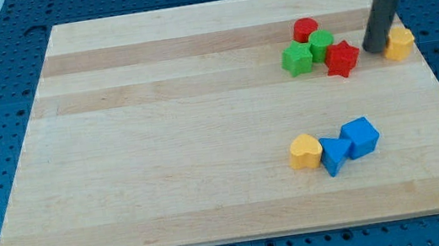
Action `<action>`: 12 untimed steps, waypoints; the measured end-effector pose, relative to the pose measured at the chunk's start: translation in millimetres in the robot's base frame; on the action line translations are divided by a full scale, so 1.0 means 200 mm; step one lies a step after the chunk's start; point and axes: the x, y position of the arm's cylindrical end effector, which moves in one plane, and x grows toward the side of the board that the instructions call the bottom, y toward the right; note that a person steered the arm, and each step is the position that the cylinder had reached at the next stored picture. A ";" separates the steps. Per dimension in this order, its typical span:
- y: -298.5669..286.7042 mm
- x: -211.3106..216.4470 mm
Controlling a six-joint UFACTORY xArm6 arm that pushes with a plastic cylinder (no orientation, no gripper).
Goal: Slide the yellow hexagon to the blue cube
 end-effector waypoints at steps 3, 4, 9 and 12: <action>0.00 -0.32; 0.00 -0.39; 0.19 -0.04; 0.19 0.37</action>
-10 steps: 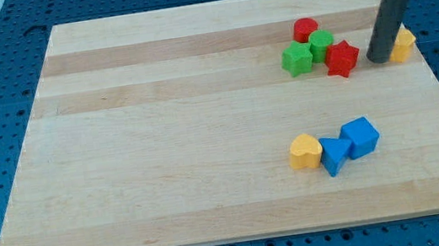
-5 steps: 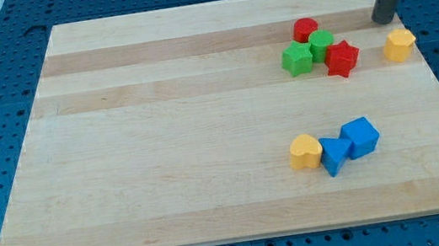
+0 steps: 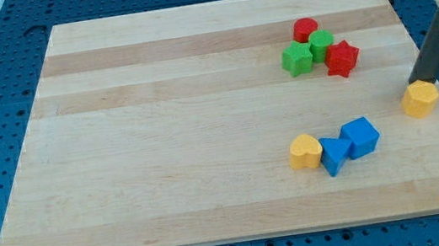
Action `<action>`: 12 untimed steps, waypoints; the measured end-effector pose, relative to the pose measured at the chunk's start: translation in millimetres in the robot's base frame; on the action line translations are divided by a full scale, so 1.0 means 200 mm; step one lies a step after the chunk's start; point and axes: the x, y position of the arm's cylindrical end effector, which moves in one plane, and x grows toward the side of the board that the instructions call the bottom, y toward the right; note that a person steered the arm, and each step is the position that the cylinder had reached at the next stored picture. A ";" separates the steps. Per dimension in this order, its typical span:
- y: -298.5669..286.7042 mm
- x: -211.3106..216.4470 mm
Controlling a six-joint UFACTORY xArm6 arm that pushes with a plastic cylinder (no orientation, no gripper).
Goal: Slide the yellow hexagon to the blue cube
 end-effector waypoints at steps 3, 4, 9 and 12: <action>0.19 -0.10; 0.22 -0.02; 0.20 0.09; -0.08 0.22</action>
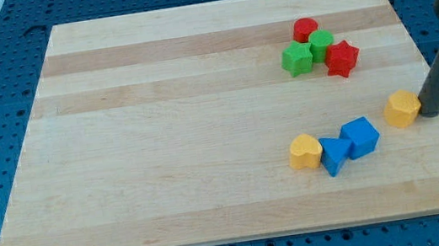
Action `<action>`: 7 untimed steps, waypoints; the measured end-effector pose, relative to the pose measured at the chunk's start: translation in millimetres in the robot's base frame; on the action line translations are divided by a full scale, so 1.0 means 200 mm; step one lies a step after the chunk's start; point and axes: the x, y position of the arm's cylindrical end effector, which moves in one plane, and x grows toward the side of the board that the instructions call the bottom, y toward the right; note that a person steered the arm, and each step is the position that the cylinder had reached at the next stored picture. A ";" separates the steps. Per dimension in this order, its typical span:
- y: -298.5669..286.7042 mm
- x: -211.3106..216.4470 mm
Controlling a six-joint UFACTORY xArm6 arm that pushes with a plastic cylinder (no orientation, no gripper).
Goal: Slide the yellow hexagon to the blue cube
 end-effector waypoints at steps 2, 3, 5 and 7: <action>-0.03 0.01; -0.02 -0.01; -0.04 -0.10; -0.11 -0.08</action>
